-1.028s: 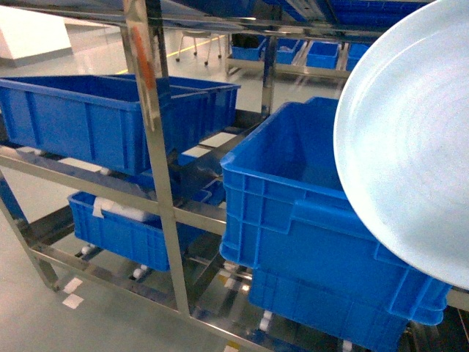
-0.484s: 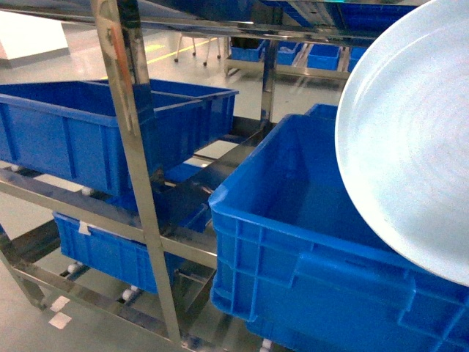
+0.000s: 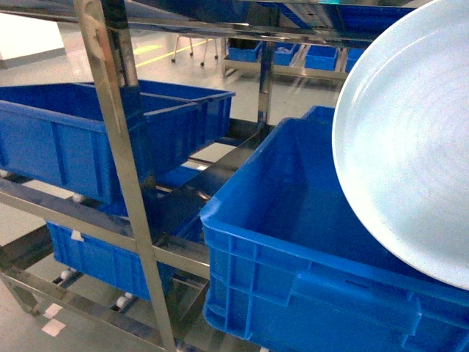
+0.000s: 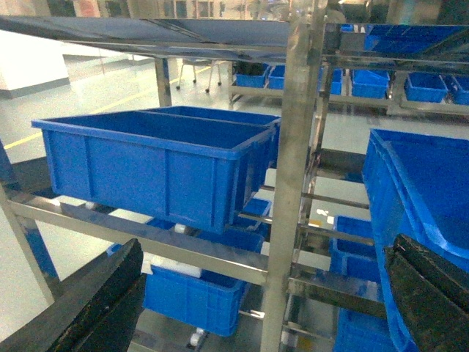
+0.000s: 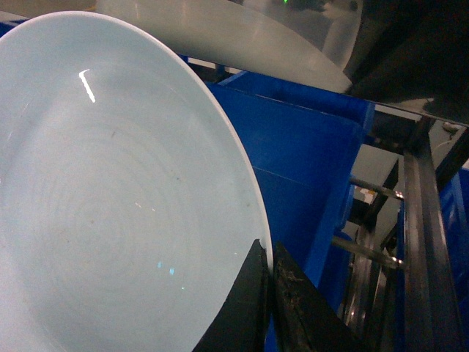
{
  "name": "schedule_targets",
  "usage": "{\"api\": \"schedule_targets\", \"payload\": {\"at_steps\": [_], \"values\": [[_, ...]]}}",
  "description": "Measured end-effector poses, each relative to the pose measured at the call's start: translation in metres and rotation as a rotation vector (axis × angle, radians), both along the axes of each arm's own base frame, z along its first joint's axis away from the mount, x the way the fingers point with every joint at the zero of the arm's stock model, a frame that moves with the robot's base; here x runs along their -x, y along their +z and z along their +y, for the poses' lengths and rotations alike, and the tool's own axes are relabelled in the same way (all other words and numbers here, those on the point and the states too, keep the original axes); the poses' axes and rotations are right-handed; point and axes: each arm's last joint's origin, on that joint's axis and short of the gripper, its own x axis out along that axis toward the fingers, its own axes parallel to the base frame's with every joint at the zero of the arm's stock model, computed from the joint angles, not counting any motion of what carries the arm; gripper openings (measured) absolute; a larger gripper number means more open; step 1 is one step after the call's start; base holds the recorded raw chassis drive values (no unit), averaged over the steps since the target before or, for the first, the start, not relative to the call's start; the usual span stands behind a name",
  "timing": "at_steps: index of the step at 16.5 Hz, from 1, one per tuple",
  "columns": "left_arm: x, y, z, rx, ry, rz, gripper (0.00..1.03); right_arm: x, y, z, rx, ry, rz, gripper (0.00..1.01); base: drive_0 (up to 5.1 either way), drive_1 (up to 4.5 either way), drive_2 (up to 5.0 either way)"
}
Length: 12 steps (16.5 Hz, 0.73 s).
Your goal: Place blue tray on left shelf second layer neatly
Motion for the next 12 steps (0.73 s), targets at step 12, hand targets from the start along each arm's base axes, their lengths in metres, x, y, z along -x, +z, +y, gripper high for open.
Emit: {"api": "schedule_targets", "payload": {"at_steps": [12], "values": [[0.0,0.0,0.0,0.0,-0.001,0.0,0.98,0.0003,0.0005,-0.0003,0.001,-0.006,-0.004,0.02,-2.1,-0.9,-0.9]]}}
